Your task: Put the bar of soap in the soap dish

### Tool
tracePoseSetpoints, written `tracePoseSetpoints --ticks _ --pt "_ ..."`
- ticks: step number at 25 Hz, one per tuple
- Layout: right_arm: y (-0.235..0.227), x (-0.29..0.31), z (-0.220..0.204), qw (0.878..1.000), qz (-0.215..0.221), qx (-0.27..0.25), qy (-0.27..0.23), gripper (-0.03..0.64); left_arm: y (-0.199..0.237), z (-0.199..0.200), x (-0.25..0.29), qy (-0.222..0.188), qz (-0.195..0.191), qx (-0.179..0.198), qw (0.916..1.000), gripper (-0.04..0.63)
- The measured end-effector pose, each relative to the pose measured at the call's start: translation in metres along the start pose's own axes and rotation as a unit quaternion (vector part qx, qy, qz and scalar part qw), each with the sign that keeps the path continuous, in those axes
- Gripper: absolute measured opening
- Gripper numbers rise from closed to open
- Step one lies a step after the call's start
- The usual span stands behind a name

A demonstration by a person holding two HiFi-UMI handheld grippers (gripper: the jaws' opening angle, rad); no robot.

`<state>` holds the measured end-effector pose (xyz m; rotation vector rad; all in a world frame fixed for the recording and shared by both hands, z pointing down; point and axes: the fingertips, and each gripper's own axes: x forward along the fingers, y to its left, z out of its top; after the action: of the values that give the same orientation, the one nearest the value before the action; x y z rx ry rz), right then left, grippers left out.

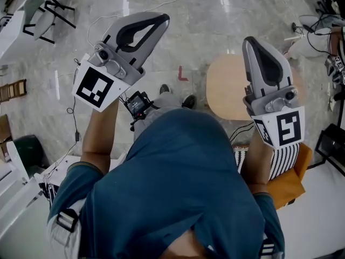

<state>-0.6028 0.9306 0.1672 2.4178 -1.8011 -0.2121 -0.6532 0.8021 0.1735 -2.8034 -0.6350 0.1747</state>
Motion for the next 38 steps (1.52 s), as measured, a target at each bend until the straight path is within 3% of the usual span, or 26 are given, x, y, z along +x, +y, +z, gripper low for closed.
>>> tracePoseSetpoints --ticks 6,15,23,33,38 --pt "-0.041 0.044 -0.012 1.0 -0.015 0.002 0.008 0.014 0.049 -0.018 0.034 -0.003 -0.012 -0.006 0.9999 0.003" --pt "-0.064 0.137 -0.003 0.999 -0.044 -0.005 0.019 0.014 0.153 -0.029 0.035 -0.018 -0.026 -0.011 0.9994 0.003" --pt "-0.074 0.167 -0.025 0.998 -0.054 -0.006 0.021 0.014 0.179 -0.058 0.042 -0.023 -0.031 -0.013 0.9992 0.003" --pt "-0.131 0.175 -0.053 0.999 -0.036 0.005 0.008 0.014 0.19 -0.08 0.094 0.0 -0.015 -0.01 0.9998 0.003" --pt "-0.188 0.224 -0.064 0.999 -0.029 0.013 0.005 0.014 0.244 -0.09 0.143 -0.001 -0.005 -0.01 0.9999 0.003"
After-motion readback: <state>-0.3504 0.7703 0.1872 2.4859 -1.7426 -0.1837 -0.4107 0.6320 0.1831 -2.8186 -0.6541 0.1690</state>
